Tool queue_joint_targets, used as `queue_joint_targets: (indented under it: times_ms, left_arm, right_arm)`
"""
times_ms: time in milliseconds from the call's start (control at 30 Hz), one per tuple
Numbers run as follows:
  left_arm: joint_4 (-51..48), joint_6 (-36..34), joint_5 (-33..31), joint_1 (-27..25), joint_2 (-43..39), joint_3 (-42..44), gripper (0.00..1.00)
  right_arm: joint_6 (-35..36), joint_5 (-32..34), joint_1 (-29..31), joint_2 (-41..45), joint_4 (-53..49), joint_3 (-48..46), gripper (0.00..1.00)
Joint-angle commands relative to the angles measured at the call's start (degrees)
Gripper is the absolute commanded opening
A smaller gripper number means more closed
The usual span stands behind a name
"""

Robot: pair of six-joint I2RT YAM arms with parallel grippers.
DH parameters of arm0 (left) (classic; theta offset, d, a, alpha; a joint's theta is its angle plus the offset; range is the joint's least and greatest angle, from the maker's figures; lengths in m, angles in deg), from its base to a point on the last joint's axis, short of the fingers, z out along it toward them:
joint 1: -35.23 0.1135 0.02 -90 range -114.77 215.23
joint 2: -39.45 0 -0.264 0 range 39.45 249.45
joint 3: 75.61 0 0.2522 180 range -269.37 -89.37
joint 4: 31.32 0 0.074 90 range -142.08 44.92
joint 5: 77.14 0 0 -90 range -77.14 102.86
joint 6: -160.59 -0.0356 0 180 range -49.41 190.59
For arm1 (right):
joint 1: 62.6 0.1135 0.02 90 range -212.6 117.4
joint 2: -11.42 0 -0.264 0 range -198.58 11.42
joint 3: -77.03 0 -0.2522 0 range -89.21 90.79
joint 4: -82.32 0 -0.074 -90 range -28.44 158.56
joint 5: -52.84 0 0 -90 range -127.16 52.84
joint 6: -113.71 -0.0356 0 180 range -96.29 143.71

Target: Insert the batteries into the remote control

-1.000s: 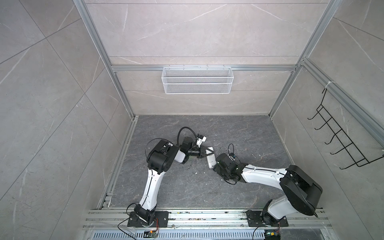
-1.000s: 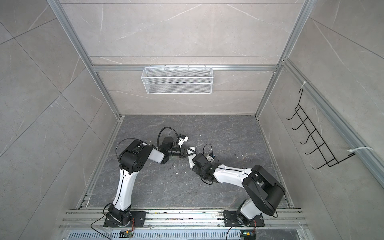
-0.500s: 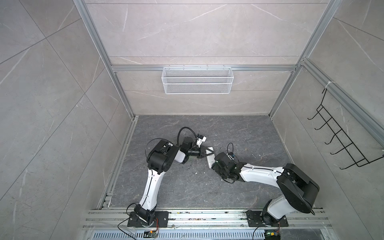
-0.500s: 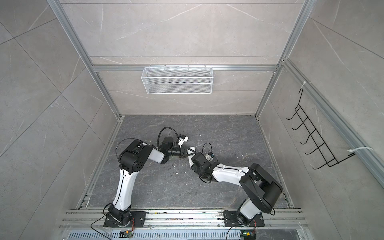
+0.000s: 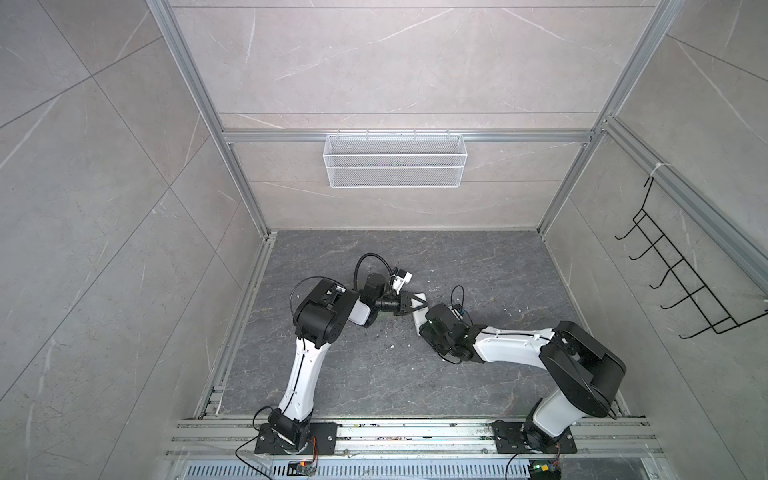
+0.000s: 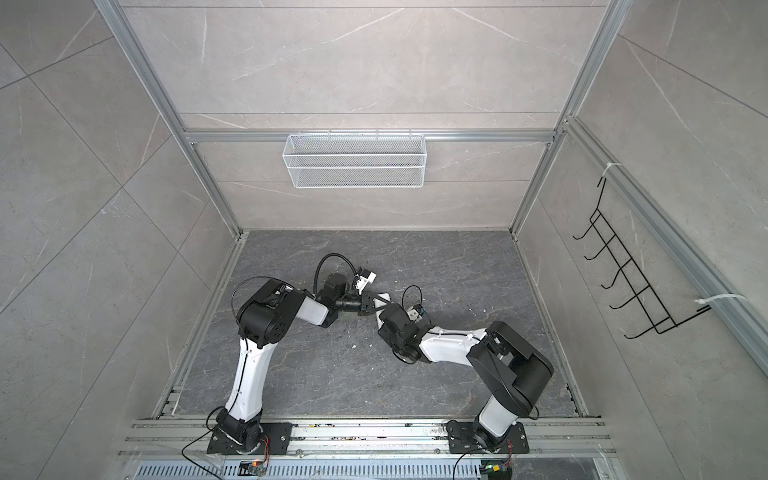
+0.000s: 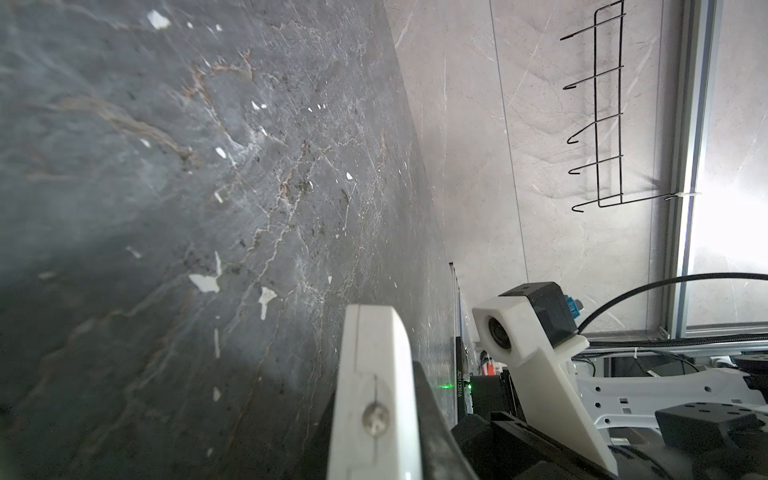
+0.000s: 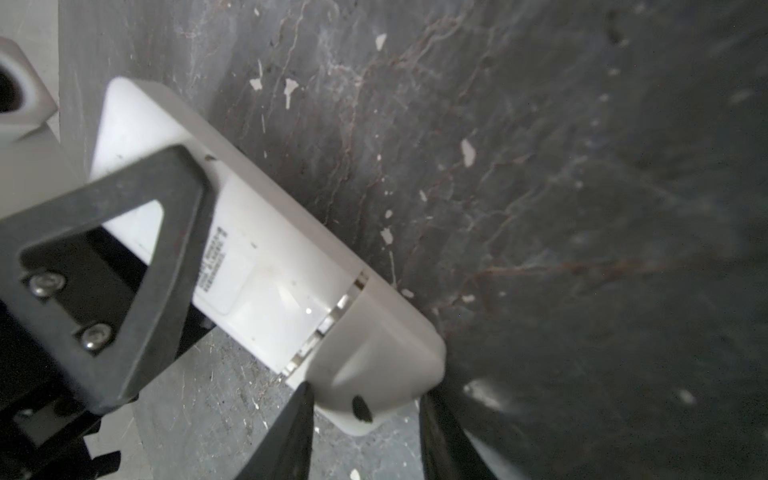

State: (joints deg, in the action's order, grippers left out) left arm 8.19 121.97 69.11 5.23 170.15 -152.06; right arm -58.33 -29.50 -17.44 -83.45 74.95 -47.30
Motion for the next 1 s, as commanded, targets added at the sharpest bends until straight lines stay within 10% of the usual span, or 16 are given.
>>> queue_joint_targets:
  times_ms: [0, 367, 967]
  left_arm:
    - [-2.08, 0.91, 2.37, -0.92, 0.00, 0.38, 0.00]
    - [1.75, 4.51, 3.51, -0.89, 1.52, 0.03, 0.00]
    - [3.70, 6.95, 2.25, -0.31, 2.17, 0.56, 0.00]
  right_arm:
    - [-2.43, 0.53, -0.05, -4.01, -1.99, -0.78, 0.36]
    - [3.32, 4.65, -0.09, -3.20, 1.60, -1.79, 0.26]
    - [3.66, 4.29, -0.27, 3.08, 2.31, -7.72, 0.39]
